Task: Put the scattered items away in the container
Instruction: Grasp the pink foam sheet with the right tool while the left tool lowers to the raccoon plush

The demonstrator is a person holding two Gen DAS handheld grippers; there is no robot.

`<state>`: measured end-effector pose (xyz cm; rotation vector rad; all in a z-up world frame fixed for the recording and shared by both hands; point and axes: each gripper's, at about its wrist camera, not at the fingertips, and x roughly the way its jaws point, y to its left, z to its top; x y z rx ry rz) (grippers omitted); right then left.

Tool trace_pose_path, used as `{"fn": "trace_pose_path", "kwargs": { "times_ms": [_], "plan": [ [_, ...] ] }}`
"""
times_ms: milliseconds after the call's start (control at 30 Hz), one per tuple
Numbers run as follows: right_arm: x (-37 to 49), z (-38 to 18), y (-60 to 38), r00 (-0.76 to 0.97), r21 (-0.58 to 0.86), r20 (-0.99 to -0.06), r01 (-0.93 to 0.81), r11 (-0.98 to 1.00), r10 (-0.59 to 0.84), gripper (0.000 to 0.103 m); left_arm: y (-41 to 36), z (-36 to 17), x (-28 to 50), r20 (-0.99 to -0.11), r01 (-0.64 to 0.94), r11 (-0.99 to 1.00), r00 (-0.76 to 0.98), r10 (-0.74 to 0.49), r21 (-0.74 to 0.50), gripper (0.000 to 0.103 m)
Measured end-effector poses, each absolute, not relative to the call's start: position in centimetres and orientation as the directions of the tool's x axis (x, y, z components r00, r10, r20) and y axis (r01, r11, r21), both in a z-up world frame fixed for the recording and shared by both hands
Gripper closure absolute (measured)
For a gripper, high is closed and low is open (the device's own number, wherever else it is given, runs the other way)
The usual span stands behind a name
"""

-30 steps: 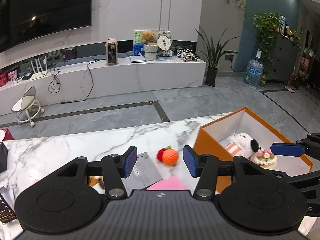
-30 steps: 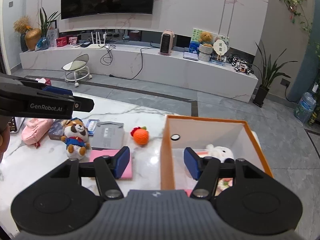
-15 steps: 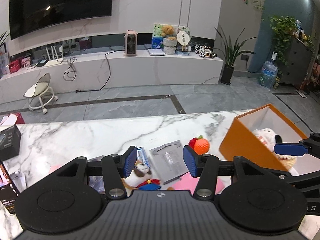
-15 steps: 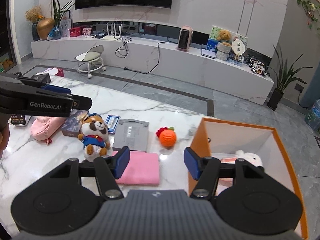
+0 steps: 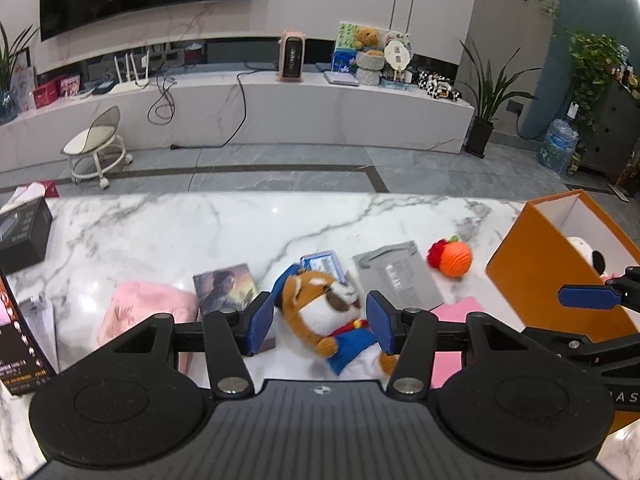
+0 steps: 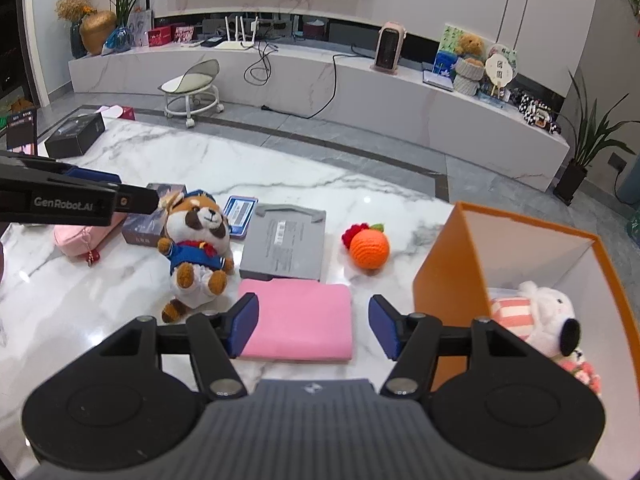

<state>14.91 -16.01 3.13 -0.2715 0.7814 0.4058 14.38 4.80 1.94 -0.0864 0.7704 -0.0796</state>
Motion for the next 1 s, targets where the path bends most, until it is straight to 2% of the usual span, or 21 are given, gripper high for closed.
{"fn": "trace_pose_path", "kwargs": {
  "times_ms": [700, 833, 1000],
  "plan": [
    [17.4, -1.3, -14.6, 0.580, -0.073, -0.771, -0.490, 0.869, 0.262, 0.026, 3.8, -2.4, 16.6, -0.733, 0.050, 0.981, 0.657, -0.175, -0.188, 0.042],
    [17.9, -2.1, -14.1, 0.569, -0.067, -0.777, -0.497, 0.865, 0.267, 0.019, 3.6, -2.9, 16.9, -0.739, 0.054, 0.980, 0.648, -0.182, -0.194, 0.032],
    [18.8, -3.2, -13.9, 0.551, -0.043, -0.790, -0.489, 0.871, 0.270, 0.012, 3.6, -3.7, 17.4, -0.748, 0.047, 0.977, 0.636, -0.191, -0.210, 0.026]
  ]
}}
